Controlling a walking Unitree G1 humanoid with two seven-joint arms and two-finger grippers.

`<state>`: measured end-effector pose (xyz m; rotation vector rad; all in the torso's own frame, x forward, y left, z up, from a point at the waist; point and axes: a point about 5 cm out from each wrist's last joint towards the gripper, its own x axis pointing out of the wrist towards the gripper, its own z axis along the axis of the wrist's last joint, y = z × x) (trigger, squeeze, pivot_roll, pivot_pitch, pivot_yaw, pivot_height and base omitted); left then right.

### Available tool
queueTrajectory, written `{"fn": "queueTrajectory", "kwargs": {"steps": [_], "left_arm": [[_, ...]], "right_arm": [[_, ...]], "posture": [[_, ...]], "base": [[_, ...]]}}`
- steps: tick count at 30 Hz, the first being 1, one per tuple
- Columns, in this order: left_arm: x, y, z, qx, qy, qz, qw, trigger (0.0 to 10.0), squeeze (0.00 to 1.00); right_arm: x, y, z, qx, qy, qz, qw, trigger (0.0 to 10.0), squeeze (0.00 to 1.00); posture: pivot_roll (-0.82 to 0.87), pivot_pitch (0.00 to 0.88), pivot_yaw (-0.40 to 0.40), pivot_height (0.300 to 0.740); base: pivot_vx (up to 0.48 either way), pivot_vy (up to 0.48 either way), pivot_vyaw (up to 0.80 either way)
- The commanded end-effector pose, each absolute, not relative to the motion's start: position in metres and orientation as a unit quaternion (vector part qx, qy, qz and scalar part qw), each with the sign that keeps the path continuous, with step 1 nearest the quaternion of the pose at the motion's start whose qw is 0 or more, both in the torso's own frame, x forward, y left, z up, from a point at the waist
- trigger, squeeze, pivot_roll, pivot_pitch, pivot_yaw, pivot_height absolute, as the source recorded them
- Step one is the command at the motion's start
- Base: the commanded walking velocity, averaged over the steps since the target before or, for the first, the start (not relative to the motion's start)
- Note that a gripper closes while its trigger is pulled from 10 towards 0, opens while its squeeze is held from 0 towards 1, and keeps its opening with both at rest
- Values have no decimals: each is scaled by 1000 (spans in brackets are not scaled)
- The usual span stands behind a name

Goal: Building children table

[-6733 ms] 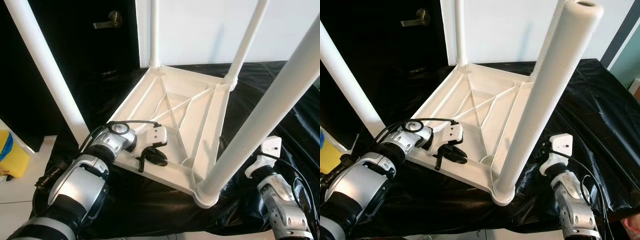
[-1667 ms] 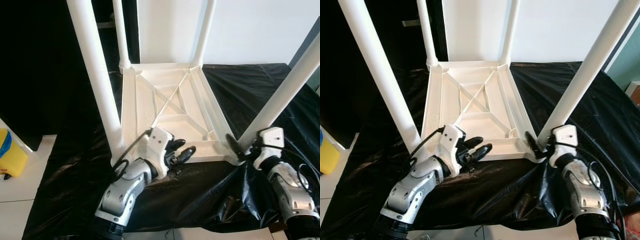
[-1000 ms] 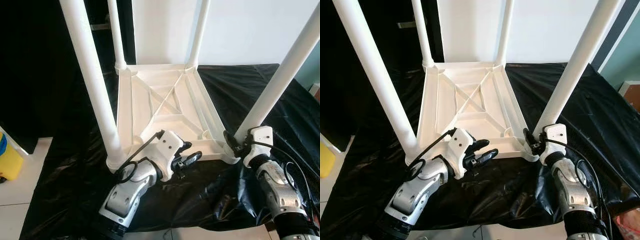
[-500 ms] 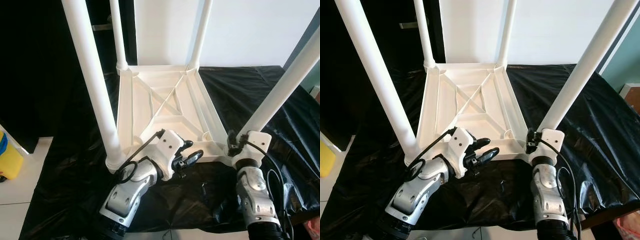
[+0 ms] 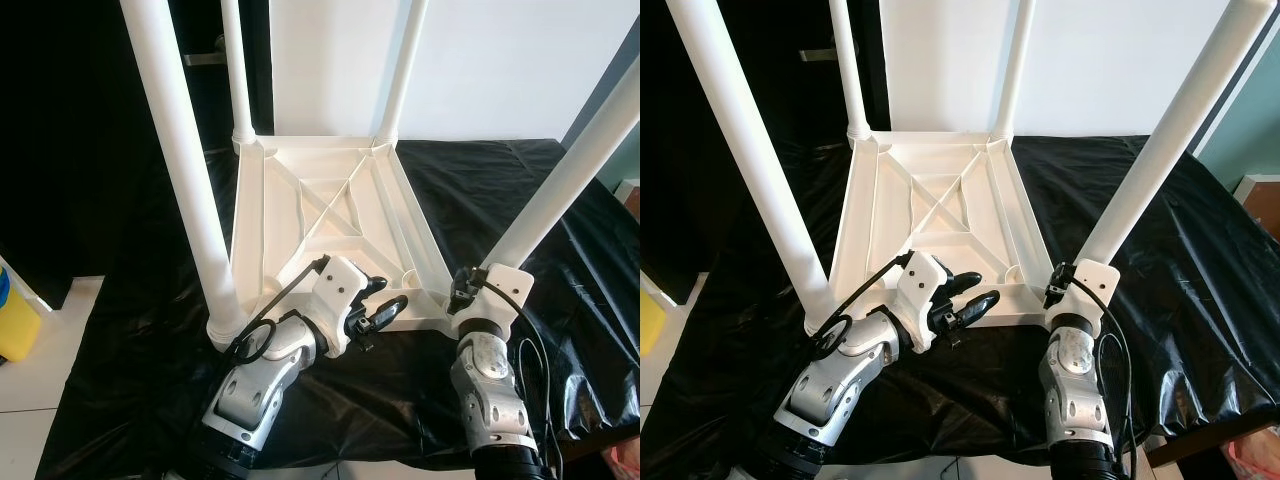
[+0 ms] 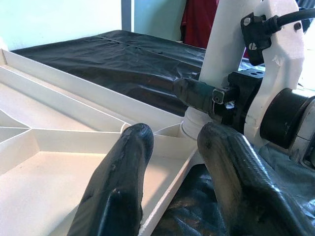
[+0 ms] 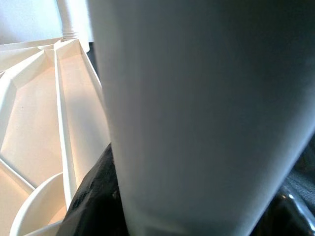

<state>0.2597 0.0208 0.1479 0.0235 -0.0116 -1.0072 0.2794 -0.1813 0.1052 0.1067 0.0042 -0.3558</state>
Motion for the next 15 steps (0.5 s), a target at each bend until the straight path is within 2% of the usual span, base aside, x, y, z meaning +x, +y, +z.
{"fn": "queueTrajectory", "kwargs": {"steps": [1,2,9,10,12,14,15], "left_arm": [[261,22,148,10,-9,-465,885,10000,0],[261,23,148,10,-9,-463,886,10000,0],[261,23,148,11,-10,-461,887,10000,0],[262,24,148,12,-11,-458,889,10000,0],[262,24,148,12,-11,-458,889,10000,0],[263,24,149,12,-12,-458,889,10000,0],[263,24,149,12,-12,-458,889,10000,0]], "right_arm": [[275,-180,91,68,39,-165,983,10000,0],[276,-181,94,60,28,-151,986,10000,1000],[277,-180,98,58,18,-134,989,10000,1000],[279,-184,103,52,3,-105,993,10000,1000],[279,-184,103,52,3,-105,993,10000,1000],[281,-195,111,37,-18,-38,998,10000,1000],[281,-195,111,37,-18,-38,998,10000,1000]], "posture": [[-2,0,-54,740],[3,0,-60,740],[6,0,-63,740],[7,0,-63,740],[7,0,-63,740],[6,0,-56,740],[6,0,-56,740]], "base": [[0,0,0],[0,0,0],[0,0,0],[0,0,0],[0,0,0],[0,0,0],[0,0,0]]}}
